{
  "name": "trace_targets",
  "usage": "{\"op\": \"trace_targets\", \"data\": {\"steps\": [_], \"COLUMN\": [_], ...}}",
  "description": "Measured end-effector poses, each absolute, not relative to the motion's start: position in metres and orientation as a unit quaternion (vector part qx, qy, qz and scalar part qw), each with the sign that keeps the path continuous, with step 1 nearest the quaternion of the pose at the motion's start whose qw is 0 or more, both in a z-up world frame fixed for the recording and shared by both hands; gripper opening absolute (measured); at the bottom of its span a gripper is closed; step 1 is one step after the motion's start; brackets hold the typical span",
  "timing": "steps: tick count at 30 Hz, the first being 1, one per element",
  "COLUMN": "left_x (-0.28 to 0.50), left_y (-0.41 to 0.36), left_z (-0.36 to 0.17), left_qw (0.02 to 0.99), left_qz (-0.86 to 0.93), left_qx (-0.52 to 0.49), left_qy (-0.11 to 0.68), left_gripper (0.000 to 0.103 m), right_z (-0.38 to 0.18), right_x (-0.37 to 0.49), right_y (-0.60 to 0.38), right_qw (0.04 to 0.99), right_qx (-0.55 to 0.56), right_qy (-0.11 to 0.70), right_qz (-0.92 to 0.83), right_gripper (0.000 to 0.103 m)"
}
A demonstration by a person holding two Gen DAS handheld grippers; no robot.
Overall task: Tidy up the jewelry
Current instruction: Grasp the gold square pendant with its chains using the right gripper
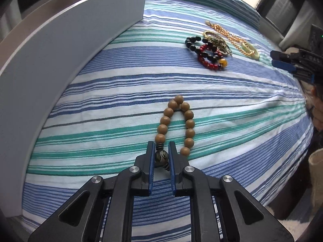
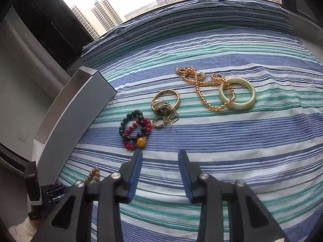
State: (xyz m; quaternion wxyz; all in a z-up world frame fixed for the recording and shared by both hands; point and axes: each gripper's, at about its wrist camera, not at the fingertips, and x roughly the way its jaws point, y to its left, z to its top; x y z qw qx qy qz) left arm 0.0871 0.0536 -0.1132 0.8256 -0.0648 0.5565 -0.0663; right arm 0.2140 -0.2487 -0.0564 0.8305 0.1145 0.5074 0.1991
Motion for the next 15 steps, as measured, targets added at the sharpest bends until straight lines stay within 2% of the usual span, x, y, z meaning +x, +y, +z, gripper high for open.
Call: {"op": "trace_targets", "data": {"steps": [4,7,9,12,15], "left_x": [0.083,0.081,0.08,0.079,0.079], "left_y": [0.065,0.072,0.078,0.085,0.09], "left_z": [-0.1,-0.094,-0.093,-0.095,-0.098], "left_qw": [0.832,0.835,0.834,0.833,0.831], "left_qz": [-0.057,-0.052,-0.048,-0.046,-0.046], "left_qx": [-0.085,-0.089,-0.092,-0.096,-0.101], "left_qy": [0.545,0.541,0.541,0.543,0.545], "left_gripper": [0.011,0.011,0.011,0.011,0.011], "right_z": [-0.082,-0.092,-0.096,-0.103,-0.112], "right_x": [0.273,0.299,0.31,0.321,0.331], "right_y": [-0.232,-0.195,-0.17,-0.144,-0.137], "right_qw": [0.801,0.801,0.805,0.807,0.793], "right_qx": [0.122,0.07,0.02,-0.047,-0.061], "right_qy": [0.557,0.561,0.558,0.554,0.569], "right_qz": [0.185,0.196,0.2,0.201,0.209], "right_gripper": [0.037,0.039,0.047,0.047,0.047]}}
